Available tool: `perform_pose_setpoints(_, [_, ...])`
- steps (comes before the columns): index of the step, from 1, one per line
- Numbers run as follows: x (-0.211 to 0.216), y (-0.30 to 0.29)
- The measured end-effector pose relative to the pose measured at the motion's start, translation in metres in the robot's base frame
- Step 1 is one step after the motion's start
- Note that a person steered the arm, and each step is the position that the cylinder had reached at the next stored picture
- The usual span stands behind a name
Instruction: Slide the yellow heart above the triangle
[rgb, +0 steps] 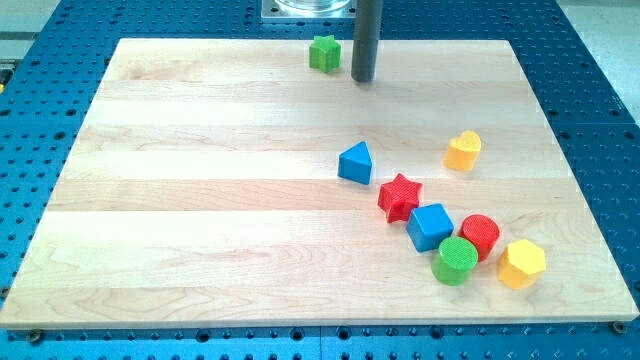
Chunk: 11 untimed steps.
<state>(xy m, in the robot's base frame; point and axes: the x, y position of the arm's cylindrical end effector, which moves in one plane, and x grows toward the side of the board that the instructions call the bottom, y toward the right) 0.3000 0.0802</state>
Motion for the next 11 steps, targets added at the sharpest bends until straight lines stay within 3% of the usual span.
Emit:
perform_pose_setpoints(1, [0.004, 0.113])
perform_pose_setpoints(2, [0.045, 0.231])
perform_pose_setpoints(3, [0.126, 0.214])
perform_pose_setpoints(4, [0.137, 0.127])
perform_pose_setpoints(5, [0.115, 0.056])
perform_pose_setpoints(7, [0.133, -0.002])
perform_pose_setpoints(8, [0.104, -0.071])
perform_pose_setpoints(9, [0.066, -0.087])
perform_pose_setpoints(10, [0.102, -0.089])
perform_pose_setpoints(11, [0.105, -0.052])
